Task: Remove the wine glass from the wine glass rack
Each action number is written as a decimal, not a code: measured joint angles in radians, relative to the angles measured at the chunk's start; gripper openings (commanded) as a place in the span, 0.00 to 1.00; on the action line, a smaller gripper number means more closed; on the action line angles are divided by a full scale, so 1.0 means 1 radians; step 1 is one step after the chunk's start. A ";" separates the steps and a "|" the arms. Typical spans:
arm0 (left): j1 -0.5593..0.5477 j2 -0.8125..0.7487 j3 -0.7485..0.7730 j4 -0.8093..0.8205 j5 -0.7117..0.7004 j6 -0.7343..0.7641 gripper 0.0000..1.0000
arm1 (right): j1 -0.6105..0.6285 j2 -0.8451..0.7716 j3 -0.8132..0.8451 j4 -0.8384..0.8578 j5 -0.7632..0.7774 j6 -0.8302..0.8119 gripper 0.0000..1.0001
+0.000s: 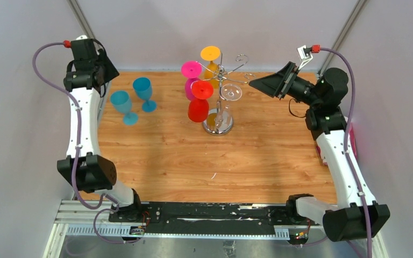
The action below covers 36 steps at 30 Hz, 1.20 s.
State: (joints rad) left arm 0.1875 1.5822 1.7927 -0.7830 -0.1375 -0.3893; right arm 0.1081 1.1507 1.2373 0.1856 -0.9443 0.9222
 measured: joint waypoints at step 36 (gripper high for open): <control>-0.367 -0.737 -0.547 0.392 0.101 -0.042 0.58 | 0.114 0.188 -0.149 0.198 0.064 0.159 0.06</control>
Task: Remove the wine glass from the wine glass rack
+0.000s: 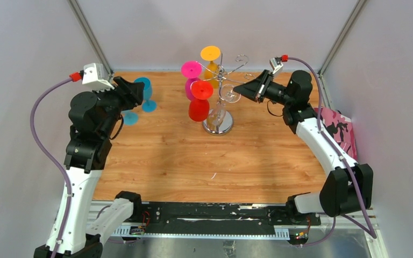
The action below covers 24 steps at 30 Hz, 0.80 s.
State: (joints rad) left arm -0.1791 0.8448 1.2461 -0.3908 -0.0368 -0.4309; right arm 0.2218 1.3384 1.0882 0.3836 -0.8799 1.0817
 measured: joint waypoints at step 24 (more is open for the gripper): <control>0.000 -0.030 -0.021 -0.007 0.002 -0.016 0.55 | 0.018 -0.035 0.180 -0.355 0.035 0.025 0.00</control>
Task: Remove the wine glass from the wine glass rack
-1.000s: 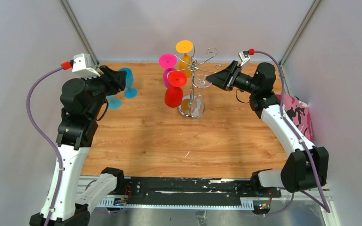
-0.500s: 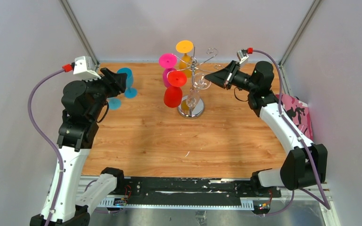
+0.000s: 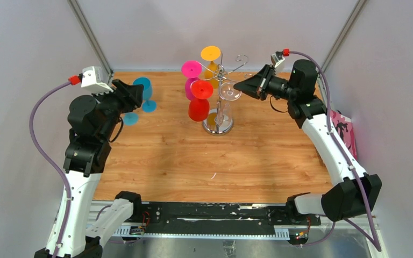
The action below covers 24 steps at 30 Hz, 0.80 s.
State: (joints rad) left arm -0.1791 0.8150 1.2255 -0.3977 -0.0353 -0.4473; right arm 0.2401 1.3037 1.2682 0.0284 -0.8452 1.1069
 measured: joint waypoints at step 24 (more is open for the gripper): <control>0.000 -0.006 -0.032 0.000 0.005 -0.005 0.52 | 0.066 0.120 0.108 -0.045 0.075 -0.031 0.00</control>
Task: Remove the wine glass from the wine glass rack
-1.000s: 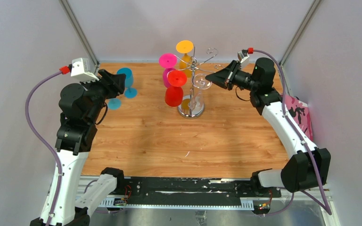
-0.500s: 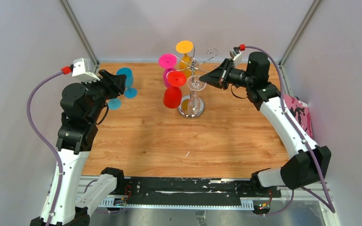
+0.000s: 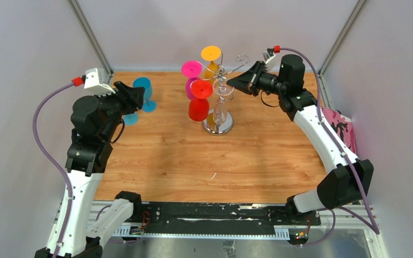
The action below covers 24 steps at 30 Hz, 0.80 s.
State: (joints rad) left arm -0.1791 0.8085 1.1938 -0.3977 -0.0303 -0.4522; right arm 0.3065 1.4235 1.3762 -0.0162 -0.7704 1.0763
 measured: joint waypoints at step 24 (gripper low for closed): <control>0.000 -0.002 -0.029 0.000 0.005 0.000 0.51 | -0.002 -0.133 0.006 -0.186 0.219 -0.181 0.00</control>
State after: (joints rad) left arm -0.1791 0.8066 1.1652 -0.3977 -0.0250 -0.4526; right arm 0.3042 1.2903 1.3827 -0.2024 -0.5510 0.8951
